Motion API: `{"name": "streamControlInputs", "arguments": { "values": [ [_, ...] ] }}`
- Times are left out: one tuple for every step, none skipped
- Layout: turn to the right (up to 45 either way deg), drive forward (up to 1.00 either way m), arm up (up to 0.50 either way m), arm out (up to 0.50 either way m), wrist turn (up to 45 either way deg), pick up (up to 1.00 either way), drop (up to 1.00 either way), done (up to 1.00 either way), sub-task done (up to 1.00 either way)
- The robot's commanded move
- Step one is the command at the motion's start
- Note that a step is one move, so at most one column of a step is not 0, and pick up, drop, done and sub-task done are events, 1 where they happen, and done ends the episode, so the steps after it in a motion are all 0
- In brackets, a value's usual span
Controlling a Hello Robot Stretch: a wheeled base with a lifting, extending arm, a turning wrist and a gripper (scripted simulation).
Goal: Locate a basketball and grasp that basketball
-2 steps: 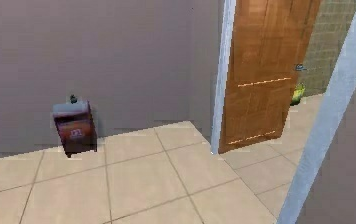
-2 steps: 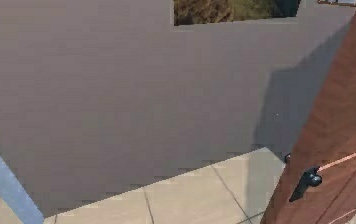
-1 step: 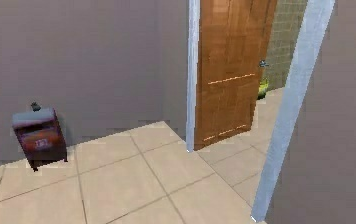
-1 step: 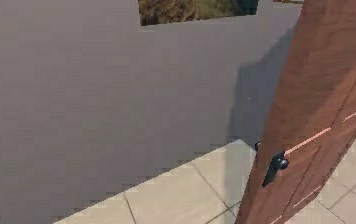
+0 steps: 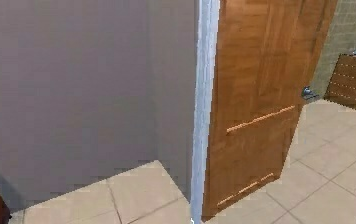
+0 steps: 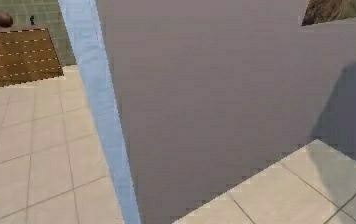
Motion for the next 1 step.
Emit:
{"name": "streamControlInputs", "arguments": {
  "values": [
    [24.0, 0.0, 0.0, 0.0, 0.0, 0.0, 0.0, 0.0, 0.0]
  ]
}}
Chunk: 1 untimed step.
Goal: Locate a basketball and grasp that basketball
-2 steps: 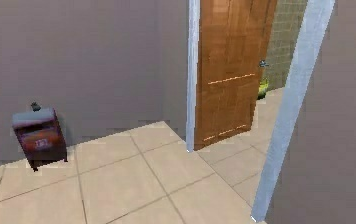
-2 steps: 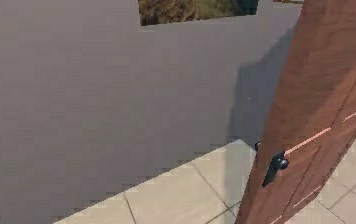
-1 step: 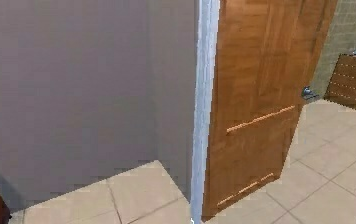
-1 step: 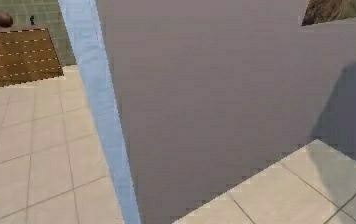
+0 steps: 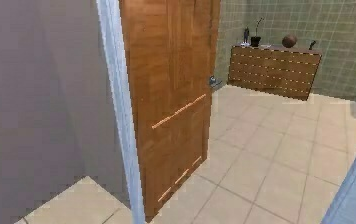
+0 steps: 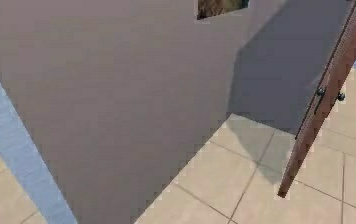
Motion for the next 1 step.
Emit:
{"name": "streamControlInputs", "arguments": {
  "values": [
    [0.0, 0.55, 0.0, 0.0, 0.0, 0.0, 0.0, 0.0, 0.0]
  ]
}}
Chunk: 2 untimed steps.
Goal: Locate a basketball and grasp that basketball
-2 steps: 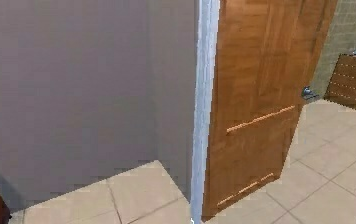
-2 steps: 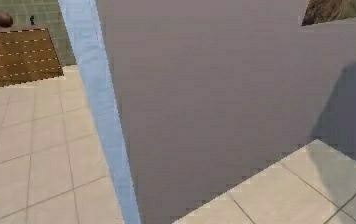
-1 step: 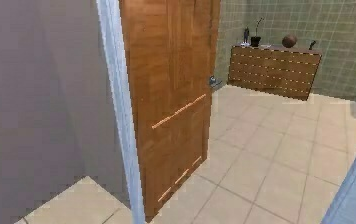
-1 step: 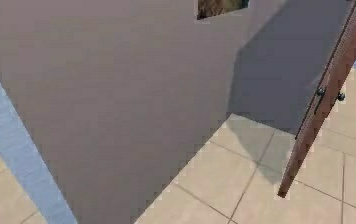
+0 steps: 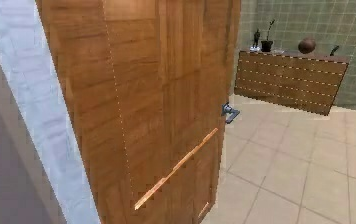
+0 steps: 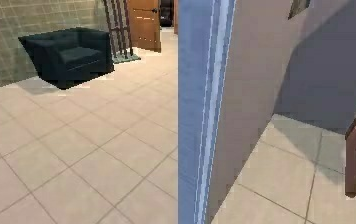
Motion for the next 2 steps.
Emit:
{"name": "streamControlInputs", "arguments": {
  "values": [
    [36.0, 0.0, 0.0, 0.0, 0.0, 0.0, 0.0, 0.0, 0.0],
    [0.0, 0.3, 0.0, 0.0, 0.0, 0.0, 0.0, 0.0, 0.0]
  ]
}}
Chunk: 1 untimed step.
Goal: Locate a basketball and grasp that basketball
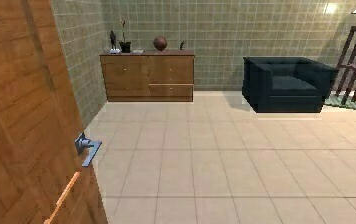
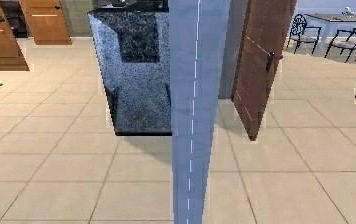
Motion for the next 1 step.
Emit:
{"name": "streamControlInputs", "arguments": {
  "values": [
    [0.0, 1.0, 0.0, 0.0, 0.0, 0.0, 0.0, 0.0, 0.0]
  ]
}}
